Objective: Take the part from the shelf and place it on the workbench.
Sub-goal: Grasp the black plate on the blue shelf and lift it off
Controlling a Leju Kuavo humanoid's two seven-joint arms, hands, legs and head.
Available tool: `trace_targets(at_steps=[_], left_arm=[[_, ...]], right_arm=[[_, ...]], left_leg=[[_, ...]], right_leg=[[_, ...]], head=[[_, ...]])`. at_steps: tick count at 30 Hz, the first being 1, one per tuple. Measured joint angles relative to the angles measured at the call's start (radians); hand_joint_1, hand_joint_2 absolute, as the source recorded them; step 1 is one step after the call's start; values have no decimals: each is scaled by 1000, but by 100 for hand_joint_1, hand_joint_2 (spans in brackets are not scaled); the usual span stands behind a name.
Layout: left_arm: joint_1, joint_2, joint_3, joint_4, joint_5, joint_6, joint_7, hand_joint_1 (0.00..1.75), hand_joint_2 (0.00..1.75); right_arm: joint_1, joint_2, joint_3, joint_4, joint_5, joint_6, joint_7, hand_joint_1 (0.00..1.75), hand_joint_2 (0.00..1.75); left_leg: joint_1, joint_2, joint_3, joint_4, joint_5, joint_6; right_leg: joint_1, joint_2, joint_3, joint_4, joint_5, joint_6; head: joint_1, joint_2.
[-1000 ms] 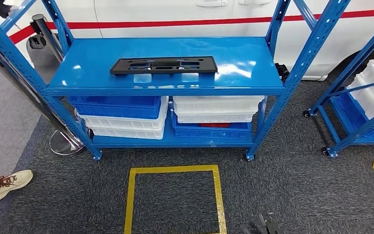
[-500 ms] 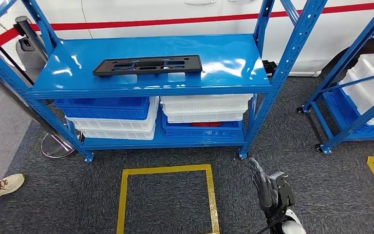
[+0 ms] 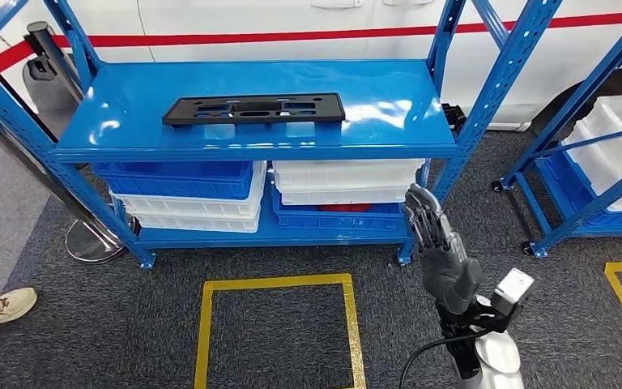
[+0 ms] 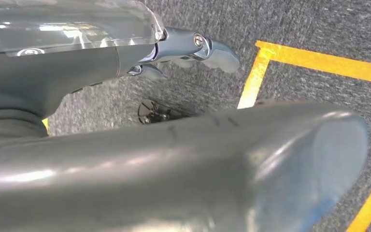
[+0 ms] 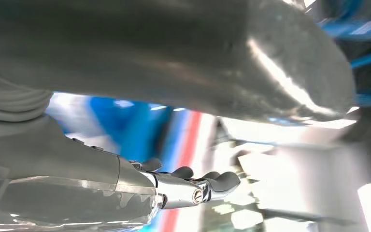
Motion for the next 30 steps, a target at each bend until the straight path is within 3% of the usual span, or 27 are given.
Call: trace_targets(at_steps=[2,6,7,9,10,11,12,13,15,16,17,20,22,25,26,27,28,30], left_arm=[[-2,-2,11,2,4,-5,-6,0,0],[-6,-4,33,6,12,-11,-21,0,0],[-7,-5,38,7,14,-13,-25,0,0],[-8,-7,50,11,16,-19,-34,0,0],[-8,-7,57,13,17,-23,-42,0,0],[-8,-8,63,15,17,-27,-50,0,0],[-7,-8,68,17,17,-32,-59,0,0],[-7,-8,73,18,18,-36,-67,0,0],[-8,-9,80,21,18,-40,-74,0,0],[-9,-9,83,22,17,-41,-76,0,0],[-10,-9,85,23,17,-42,-77,0,0],[-12,-10,90,24,17,-43,-83,0,0],[-11,-12,92,24,17,-44,-85,0,0],[-12,-13,97,24,17,-43,-86,0,0],[-13,-13,99,24,17,-43,-86,0,0],[-13,-13,100,24,17,-43,-86,0,0],[-12,-14,100,24,16,-43,-87,0,0],[-12,-16,101,24,15,-43,-87,0,0]], right_arm=[[-3,0,31,-70,-28,16,-16,0,0],[-4,-2,87,-204,-86,46,-50,0,0],[-5,-2,101,-237,-100,54,-58,0,0],[-4,-2,129,-303,-129,72,-74,0,0],[-3,-3,145,-338,-149,84,-86,0,0],[-2,-4,161,-370,-170,97,-99,0,0],[-1,-6,175,-397,-188,108,-112,0,0],[0,-7,189,-421,-203,116,-122,0,0],[3,-11,208,-454,-211,119,-128,0,0],[4,-12,215,-466,-213,119,-128,0,0],[6,-15,220,-476,-215,119,-128,0,0],[12,-24,228,-496,-228,123,-127,0,0],[13,-30,229,-504,-234,126,-127,0,0],[19,-40,229,-508,-237,130,-127,0,0],[21,-43,229,-508,-238,132,-127,0,0],[22,-45,229,-508,-238,134,-127,0,0],[22,-47,229,-508,-238,134,-127,0,0],[21,-52,230,-506,-237,125,-127,0,0]], left_leg=[[-2,1,-2,4,-6,-11],[-1,4,-5,22,-24,-33],[1,4,-22,62,-46,-38],[4,3,-87,190,-104,-46],[6,3,-122,252,-123,-49],[8,3,-144,283,-122,-52],[10,3,-148,278,-101,-54],[12,3,-134,237,-64,-54],[13,2,-82,107,10,-51],[12,2,-59,56,25,-47],[10,1,-47,28,28,-42],[8,1,-37,11,16,-22],[12,2,-23,1,14,-9],[9,4,-9,-3,4,6],[8,3,-4,-3,-1,7],[7,3,3,-3,-6,8],[7,2,11,-3,-12,6],[5,0,30,-3,-27,1]], right_leg=[[5,-2,26,-61,10,-10],[3,4,35,-75,9,-32],[1,4,40,-79,9,-37],[1,3,45,-80,5,-44],[2,4,47,-80,2,-46],[2,6,50,-79,-1,-46],[1,7,55,-79,-5,-45],[1,9,61,-79,-10,-43],[1,12,74,-78,-21,-35],[3,14,77,-76,-26,-30],[4,14,77,-76,-29,-25],[3,13,81,-77,-35,-7],[2,11,66,-35,-58,3],[0,8,-43,150,-121,11],[-1,8,-77,194,-123,12],[-1,8,-94,203,-106,12],[-1,8,-90,173,-70,10],[3,7,-44,48,14,-1]], head=[[-1,0],[-2,0],[-2,0],[-2,0],[-2,0],[-2,0],[-2,0],[-2,0],[-2,0],[-2,0],[-2,0],[-1,0],[0,0],[0,0],[0,0],[0,0],[0,0],[0,0]])
